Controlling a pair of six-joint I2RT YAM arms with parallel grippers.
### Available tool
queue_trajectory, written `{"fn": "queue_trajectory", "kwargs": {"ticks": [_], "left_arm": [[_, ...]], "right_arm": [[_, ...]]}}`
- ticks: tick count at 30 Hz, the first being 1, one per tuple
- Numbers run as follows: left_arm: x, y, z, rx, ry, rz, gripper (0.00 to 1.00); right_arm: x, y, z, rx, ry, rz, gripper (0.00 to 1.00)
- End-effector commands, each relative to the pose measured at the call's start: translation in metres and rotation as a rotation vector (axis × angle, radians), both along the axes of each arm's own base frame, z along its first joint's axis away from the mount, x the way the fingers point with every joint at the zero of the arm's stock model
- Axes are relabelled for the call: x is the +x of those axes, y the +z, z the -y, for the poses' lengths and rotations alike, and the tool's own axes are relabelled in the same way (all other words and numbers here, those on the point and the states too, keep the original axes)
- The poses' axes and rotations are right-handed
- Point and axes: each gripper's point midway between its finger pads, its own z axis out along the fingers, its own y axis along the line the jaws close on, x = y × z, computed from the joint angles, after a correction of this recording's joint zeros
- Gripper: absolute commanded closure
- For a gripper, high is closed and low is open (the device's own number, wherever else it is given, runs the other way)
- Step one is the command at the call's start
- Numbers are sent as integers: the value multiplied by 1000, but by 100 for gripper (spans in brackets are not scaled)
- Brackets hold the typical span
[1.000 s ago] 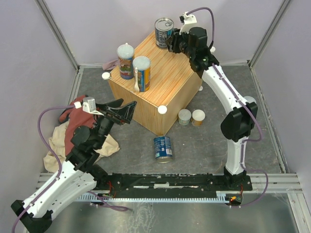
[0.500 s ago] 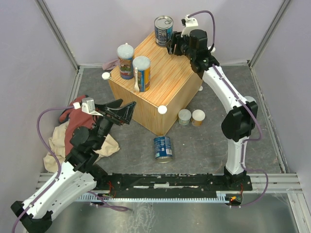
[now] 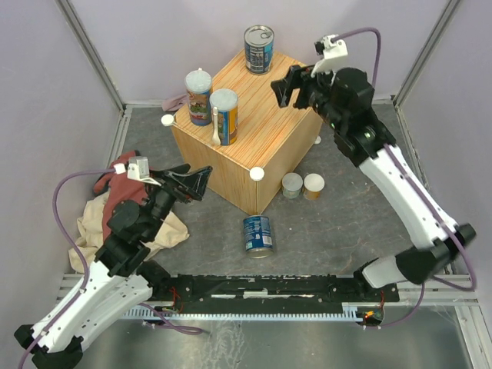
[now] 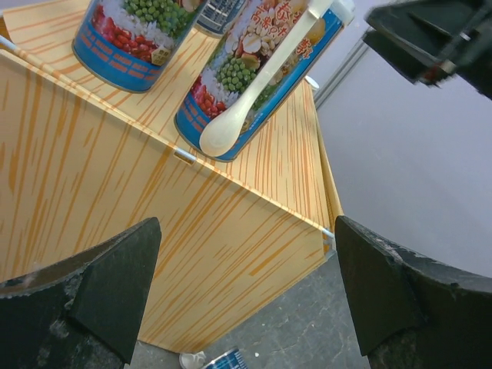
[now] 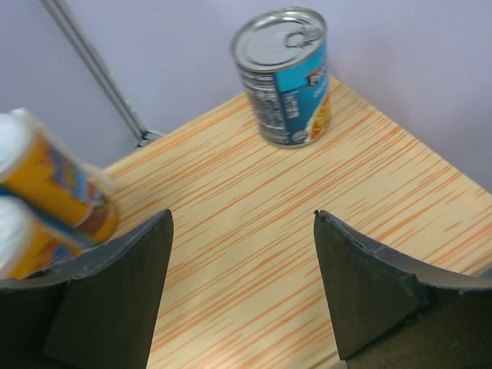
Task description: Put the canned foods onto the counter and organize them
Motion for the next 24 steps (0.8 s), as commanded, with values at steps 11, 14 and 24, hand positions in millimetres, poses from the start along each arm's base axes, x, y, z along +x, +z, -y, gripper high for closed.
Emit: {"fn": "queue_trajectory", "kwargs": {"ticks": [11, 14, 24], "left_arm": [[-23, 0, -24, -39, 33, -74, 0], [-23, -9, -23, -32, 26, -98, 0], [-25, -33, -17, -35, 1, -159, 0]], "right_arm": [[-167, -113, -1, -55, 81, -237, 12], [-192, -153, -5, -59, 108, -306, 12], [-235, -264, -33, -117, 30, -507, 10]]}}
